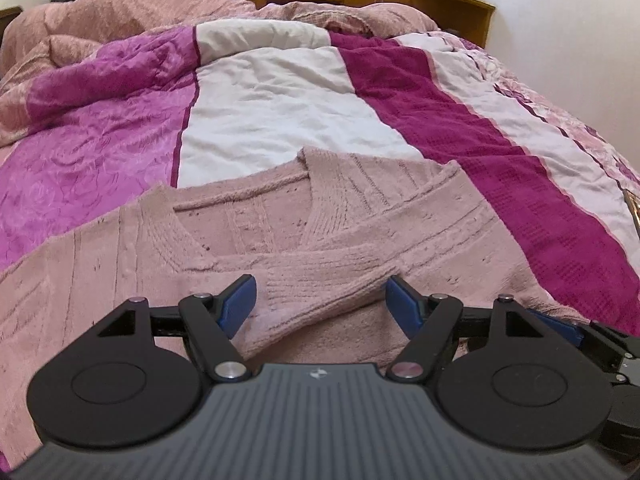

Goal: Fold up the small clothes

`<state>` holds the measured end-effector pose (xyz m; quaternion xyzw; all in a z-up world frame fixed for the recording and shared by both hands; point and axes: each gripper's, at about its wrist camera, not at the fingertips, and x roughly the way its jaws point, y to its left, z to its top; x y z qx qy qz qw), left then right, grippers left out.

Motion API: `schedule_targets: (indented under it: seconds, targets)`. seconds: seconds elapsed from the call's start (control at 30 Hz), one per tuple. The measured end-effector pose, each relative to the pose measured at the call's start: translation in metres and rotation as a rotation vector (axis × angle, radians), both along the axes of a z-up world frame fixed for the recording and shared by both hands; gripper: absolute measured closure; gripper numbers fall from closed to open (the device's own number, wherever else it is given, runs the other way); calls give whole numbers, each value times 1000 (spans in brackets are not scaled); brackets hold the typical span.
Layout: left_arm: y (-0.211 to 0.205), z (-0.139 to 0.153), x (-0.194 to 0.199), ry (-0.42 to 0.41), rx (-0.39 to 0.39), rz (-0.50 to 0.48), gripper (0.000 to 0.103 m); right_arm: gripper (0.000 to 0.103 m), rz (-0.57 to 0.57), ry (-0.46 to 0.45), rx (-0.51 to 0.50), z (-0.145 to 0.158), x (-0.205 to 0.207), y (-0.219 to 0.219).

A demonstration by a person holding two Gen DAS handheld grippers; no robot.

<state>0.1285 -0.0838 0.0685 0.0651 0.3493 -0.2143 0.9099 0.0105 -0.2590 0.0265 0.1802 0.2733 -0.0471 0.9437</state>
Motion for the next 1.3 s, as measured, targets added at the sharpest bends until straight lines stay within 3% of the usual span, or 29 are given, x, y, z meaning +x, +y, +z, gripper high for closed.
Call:
schedule_targets:
  seconds: [0.23, 0.37, 0.53, 0.6, 0.77, 0.9, 0.93, 1.13, 1.3]
  targets:
    - [-25, -13, 0, 22, 119, -93, 25, 37, 2, -1, 5, -1, 0, 0]
    - [-24, -15, 6, 21, 91, -64, 26, 37, 5, -3, -2, -1, 0, 2]
    - [-15, -11, 12, 39, 28, -45, 80, 37, 6, -1, -1, -2, -1, 0]
    - [-12, -10, 13, 49, 29, -42, 85, 37, 5, 0, -1, -2, 0, 0]
    - [-17, -14, 8, 57, 99, -72, 84, 37, 3, 4, -8, -2, 1, 0]
    - [-17, -12, 1, 13, 104, -74, 86, 37, 1, 8, -8, -1, 0, 0]
    - [-14, -9, -1, -1, 95, -60, 94, 37, 2, 9, -8, -1, 0, 0]
    - [44, 21, -8, -73, -17, 178, 95, 37, 2, 11, -6, -1, 0, -1]
    - [103, 25, -13, -100, -6, 415, 95, 37, -2, 16, -13, 0, 1, 1]
